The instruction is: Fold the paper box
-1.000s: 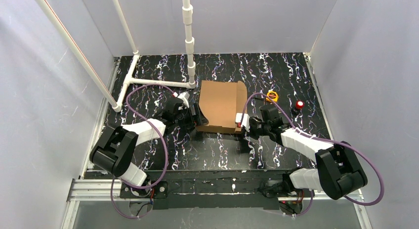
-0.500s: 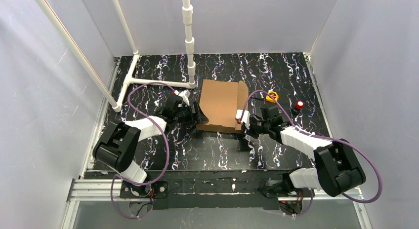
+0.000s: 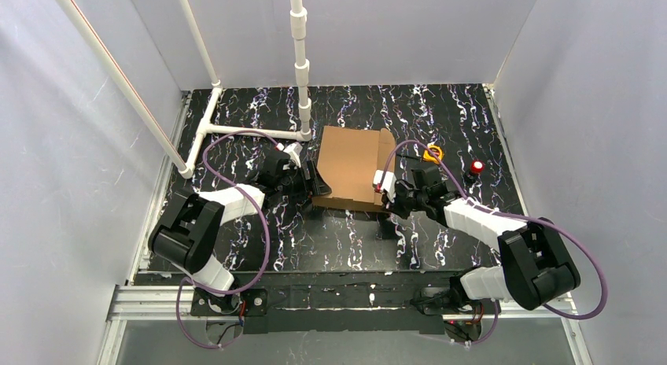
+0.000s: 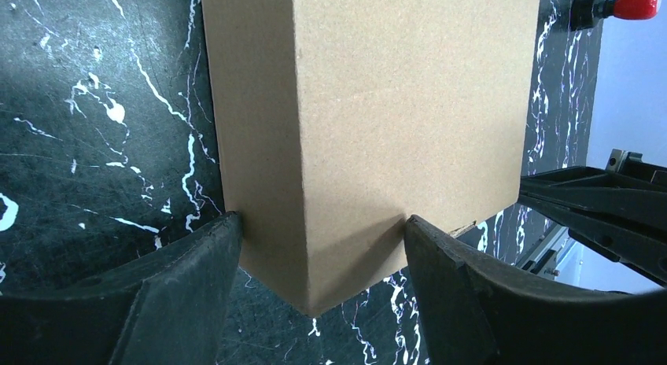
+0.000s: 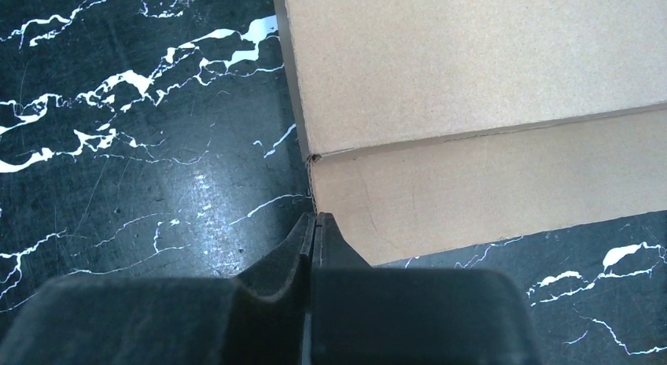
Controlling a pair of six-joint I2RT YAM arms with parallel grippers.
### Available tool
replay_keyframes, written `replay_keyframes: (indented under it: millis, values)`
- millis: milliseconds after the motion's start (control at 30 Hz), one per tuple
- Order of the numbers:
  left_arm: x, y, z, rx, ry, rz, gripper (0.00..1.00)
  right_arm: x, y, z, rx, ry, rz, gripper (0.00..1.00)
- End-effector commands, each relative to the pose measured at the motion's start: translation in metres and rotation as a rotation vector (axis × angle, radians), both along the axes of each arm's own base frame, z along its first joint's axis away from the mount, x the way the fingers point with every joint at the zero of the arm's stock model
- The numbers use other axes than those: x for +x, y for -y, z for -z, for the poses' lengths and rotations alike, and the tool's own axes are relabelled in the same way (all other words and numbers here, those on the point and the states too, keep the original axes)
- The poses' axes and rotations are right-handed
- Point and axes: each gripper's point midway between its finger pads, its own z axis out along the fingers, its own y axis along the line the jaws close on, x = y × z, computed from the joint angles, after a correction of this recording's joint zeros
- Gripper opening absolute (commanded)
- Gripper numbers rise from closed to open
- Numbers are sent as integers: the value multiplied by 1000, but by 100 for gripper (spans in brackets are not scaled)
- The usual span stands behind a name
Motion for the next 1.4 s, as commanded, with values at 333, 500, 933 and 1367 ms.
replay_keyframes:
  millis: [333, 500, 933, 1367]
  values:
    - [-11, 6, 9, -6, -60, 43, 69, 19, -34, -38, 88, 54, -17, 1]
    - [-12, 10, 9, -17, -71, 66, 64, 20, -40, -43, 95, 47, -29, 1]
    - [-11, 8, 10, -15, -74, 56, 62, 17, -45, -42, 6, 30, -72, 14]
    - [1, -9, -12, -23, -10, 28, 79, 21, 7, -104, 49, 57, -80, 67]
